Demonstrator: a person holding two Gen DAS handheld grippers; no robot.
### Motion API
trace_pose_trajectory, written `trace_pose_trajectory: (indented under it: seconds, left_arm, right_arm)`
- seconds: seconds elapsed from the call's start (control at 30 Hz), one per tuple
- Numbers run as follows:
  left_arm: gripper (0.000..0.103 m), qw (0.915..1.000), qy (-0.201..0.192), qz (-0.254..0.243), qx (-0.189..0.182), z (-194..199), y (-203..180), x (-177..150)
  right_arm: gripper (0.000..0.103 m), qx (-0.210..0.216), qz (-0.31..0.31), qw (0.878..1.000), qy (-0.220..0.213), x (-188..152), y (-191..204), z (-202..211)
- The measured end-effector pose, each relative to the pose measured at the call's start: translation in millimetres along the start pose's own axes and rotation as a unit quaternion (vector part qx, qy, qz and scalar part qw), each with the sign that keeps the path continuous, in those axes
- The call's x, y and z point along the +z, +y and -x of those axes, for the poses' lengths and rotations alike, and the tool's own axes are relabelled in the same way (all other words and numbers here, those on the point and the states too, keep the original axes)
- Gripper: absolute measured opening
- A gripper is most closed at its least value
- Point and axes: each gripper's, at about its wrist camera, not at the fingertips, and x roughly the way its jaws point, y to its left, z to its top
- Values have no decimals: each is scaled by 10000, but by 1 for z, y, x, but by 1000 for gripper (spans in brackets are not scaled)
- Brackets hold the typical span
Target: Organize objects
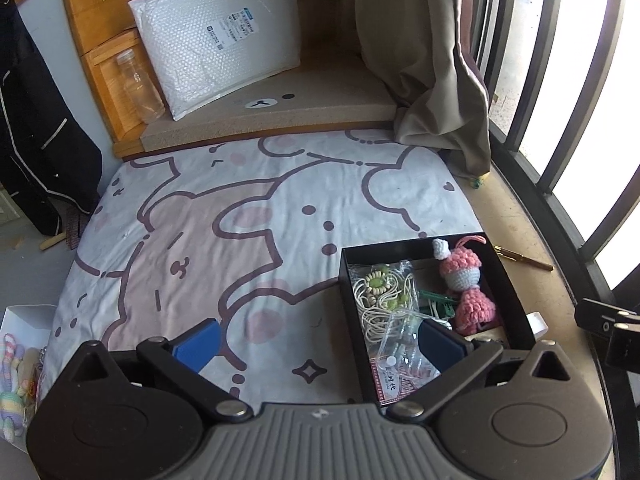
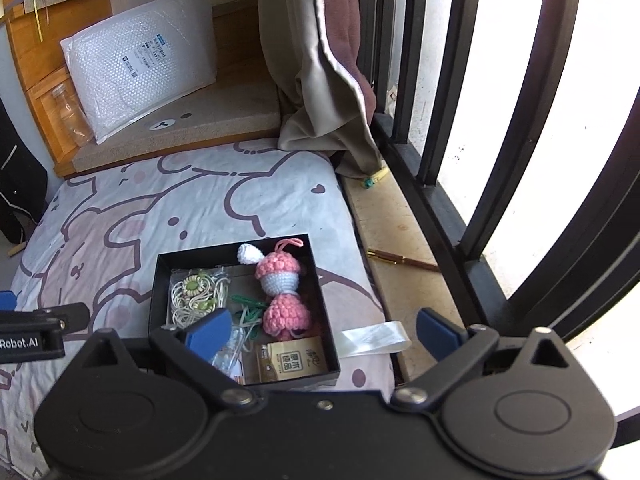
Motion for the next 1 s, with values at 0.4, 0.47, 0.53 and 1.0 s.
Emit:
trace_pose_trajectory:
  seconds: [0.4,0.47,0.53,1.0]
  left_arm:
    - [103,10000,60,-28,-38,-1,2,-2]
    - [103,10000,64,-23,-42,-1,2,-2]
    - [103,10000,70,-28,-30,-1,2,-2]
    - [103,10000,97,-8,-14,-2,5,-3]
  right_arm:
    - [103,-36,-27,10000,33,0,2,0]
    - [103,-40,-21,10000,38,0,2,0]
    - [103,-45,-18,10000,40,-1,3,0]
    - [103,-40,10,10000,64,-2,4,-2]
